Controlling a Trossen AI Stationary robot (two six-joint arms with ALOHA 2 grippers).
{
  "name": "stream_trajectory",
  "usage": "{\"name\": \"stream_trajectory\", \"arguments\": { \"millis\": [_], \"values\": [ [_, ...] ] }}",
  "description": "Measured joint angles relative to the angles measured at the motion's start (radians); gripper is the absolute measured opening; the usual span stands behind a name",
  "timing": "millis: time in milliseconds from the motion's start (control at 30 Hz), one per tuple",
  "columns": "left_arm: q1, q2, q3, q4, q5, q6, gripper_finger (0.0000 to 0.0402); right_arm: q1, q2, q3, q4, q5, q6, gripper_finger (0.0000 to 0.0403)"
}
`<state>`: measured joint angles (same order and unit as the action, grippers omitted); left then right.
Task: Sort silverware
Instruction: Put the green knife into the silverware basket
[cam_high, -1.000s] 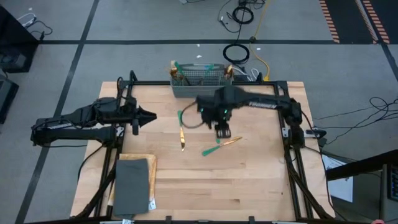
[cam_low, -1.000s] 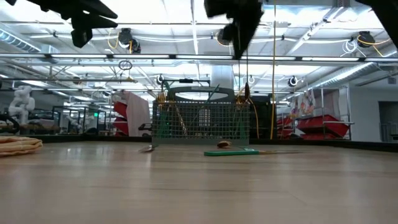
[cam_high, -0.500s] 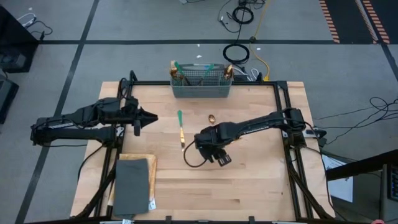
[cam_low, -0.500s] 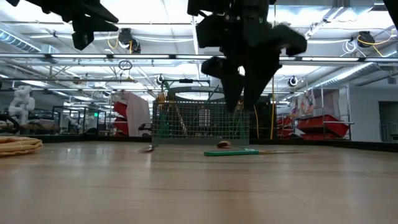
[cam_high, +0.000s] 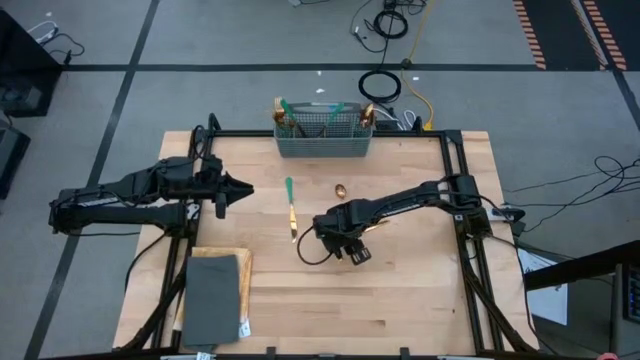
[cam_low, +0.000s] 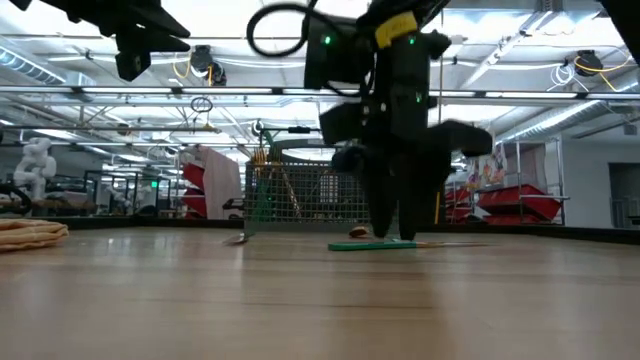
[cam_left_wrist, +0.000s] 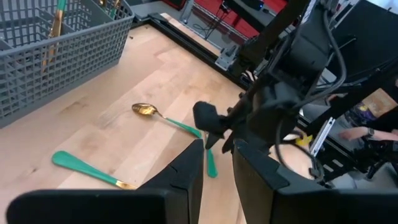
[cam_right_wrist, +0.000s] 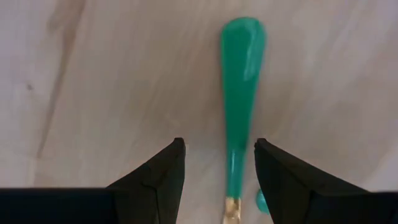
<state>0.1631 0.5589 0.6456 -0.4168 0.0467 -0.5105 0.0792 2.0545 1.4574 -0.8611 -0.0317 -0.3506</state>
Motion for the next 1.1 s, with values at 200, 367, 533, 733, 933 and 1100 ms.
{"name": "stream_trajectory", "arguments": {
  "millis": [200,367,533,733,933,1100],
  "values": [
    [0.000,0.000,0.000,-0.025,-0.003,0.000,0.0090,-0.009,0.068,0.006,0.028,-0.006,0.023,0.0179],
    [0.000,0.000,0.000,-0.053,-0.015,0.000,0.0090,-0.012,0.122,0.013,0.029,-0.006,0.057,0.0126],
    [0.000,0.000,0.000,-0.063,-0.024,0.001,0.0090,-0.013,0.131,0.014,0.044,-0.003,0.058,0.0031],
    [0.000,0.000,0.000,-0.074,-0.026,0.001,0.0090,-0.016,0.131,0.014,0.043,-0.009,0.148,0.0006],
    [0.000,0.000,0.000,-0.074,-0.026,0.020,0.0090,0.002,0.117,0.043,0.011,-0.013,0.223,0.0002],
    [0.000,0.000,0.000,-0.074,-0.026,0.023,0.0090,0.004,0.097,0.078,-0.003,-0.032,0.312,0.0001]
  ]
}}
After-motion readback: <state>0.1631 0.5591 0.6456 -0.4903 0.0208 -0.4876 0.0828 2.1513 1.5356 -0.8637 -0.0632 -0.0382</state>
